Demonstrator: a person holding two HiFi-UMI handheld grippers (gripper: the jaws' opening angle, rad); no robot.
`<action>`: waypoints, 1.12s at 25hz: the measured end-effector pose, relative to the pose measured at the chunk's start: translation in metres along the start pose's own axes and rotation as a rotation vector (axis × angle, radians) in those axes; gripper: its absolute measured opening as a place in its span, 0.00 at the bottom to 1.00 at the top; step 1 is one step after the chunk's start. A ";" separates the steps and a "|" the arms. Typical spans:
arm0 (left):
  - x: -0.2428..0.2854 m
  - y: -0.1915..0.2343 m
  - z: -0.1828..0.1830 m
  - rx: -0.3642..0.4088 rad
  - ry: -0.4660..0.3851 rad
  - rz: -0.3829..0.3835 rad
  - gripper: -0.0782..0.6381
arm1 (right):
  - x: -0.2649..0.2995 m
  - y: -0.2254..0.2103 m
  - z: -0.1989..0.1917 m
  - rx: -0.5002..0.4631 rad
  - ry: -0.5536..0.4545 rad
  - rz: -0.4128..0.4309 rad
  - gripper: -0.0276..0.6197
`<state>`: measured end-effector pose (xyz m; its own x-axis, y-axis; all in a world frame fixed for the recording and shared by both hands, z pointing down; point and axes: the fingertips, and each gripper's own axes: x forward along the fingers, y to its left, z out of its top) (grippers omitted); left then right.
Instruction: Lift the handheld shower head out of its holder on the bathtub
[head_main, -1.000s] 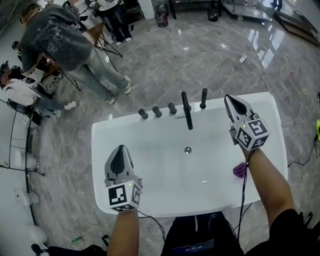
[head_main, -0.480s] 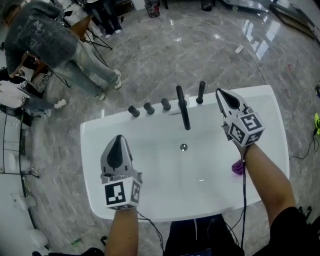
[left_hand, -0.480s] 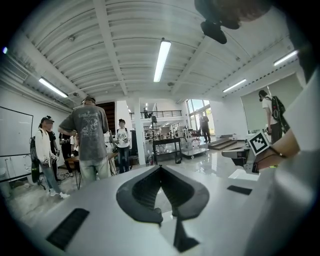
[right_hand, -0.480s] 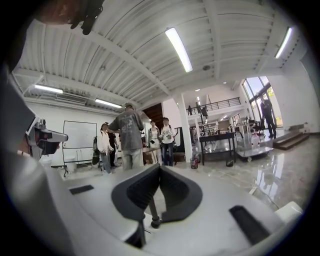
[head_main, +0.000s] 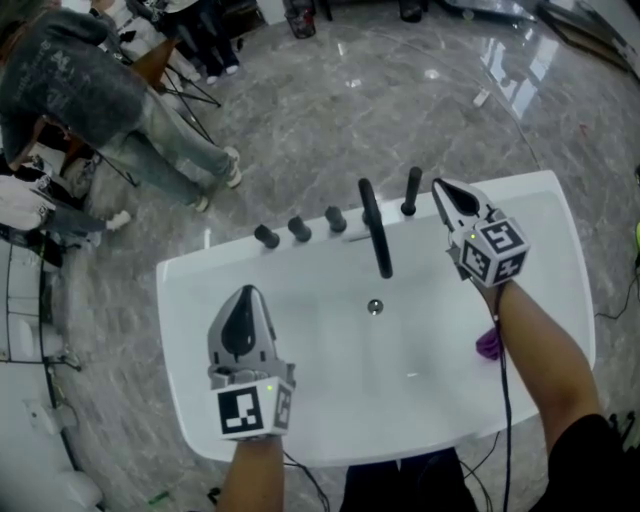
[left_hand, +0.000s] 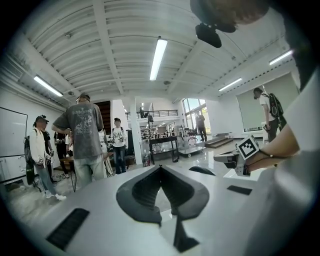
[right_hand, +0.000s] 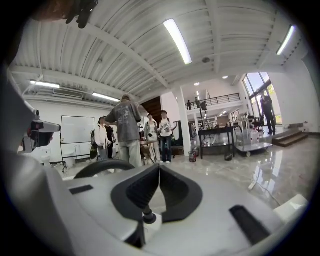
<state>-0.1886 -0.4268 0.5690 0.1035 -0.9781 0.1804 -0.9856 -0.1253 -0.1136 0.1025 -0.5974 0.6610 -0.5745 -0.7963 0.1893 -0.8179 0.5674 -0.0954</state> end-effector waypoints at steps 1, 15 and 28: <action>0.001 0.000 -0.003 -0.003 0.001 0.001 0.12 | 0.005 -0.004 -0.007 -0.003 0.016 -0.005 0.05; 0.025 0.010 -0.027 -0.027 -0.002 0.008 0.12 | 0.041 -0.019 -0.039 -0.034 0.062 -0.040 0.19; -0.001 0.019 -0.084 -0.053 0.095 0.051 0.12 | 0.074 -0.036 -0.089 -0.052 0.142 -0.056 0.50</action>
<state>-0.2191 -0.4144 0.6487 0.0422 -0.9625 0.2679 -0.9952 -0.0641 -0.0736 0.0921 -0.6579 0.7656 -0.5144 -0.7916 0.3297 -0.8439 0.5356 -0.0306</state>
